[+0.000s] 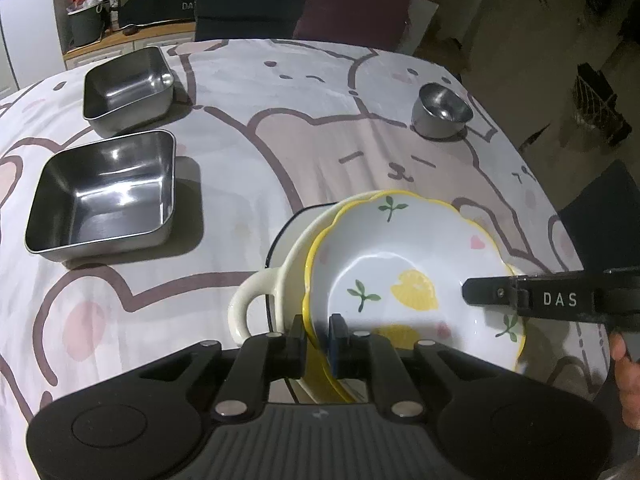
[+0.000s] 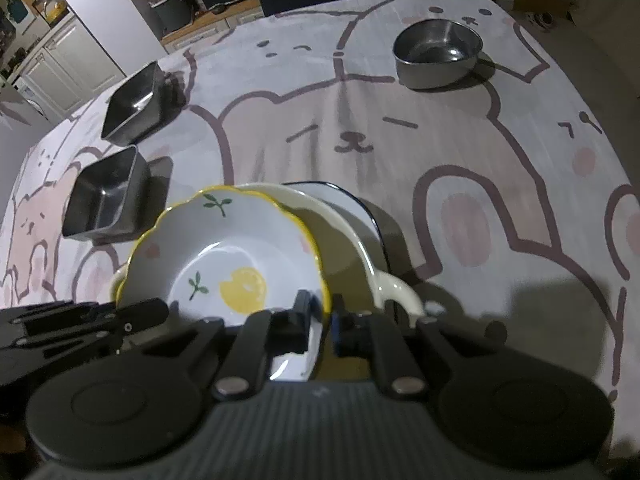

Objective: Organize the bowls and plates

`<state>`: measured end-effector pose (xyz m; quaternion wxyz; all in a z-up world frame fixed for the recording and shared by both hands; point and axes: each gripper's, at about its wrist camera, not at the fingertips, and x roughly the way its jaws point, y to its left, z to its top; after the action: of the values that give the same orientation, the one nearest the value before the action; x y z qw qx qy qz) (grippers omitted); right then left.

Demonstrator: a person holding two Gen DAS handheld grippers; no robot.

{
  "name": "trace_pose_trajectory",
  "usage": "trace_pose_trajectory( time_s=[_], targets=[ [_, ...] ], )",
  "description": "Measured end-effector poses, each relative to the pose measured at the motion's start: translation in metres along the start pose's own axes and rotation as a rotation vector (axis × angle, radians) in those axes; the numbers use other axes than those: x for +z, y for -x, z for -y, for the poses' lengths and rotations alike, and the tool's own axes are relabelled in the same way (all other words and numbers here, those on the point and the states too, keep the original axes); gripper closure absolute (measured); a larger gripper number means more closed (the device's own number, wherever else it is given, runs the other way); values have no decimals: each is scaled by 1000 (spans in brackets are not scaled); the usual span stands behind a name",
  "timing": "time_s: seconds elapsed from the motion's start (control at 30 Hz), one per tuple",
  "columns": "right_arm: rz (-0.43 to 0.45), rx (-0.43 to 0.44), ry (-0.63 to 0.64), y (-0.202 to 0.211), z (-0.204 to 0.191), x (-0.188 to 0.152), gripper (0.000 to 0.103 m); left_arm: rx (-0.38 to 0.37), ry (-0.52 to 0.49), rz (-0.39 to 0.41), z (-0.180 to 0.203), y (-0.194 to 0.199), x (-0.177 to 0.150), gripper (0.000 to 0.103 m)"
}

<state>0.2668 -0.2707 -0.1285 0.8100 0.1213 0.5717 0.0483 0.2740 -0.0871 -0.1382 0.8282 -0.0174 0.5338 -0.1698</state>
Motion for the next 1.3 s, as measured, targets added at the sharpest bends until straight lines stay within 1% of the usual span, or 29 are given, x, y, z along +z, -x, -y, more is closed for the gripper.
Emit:
trace_pose_trajectory(
  time_s=[0.37,0.77,0.87,1.07,1.3],
  targets=[
    [-32,-27,-2,-8,5,-2,89,10,-63,-21,8,-7,-2,89],
    [-49,-33,-34,-12,6,-1,88,-6,-63,-27,6,-8,-2,89],
    [-58,-23,-57,-13,9,0,86,-8,-74,-28,6,-7,-2,89],
    [-74,-3,-117,-15,16,3,86,-8,-92,-24,7,-7,-3,89],
    [-69,31,-179,-11,27,4,86,-8,-97,-24,7,-7,-3,89]
  ],
)
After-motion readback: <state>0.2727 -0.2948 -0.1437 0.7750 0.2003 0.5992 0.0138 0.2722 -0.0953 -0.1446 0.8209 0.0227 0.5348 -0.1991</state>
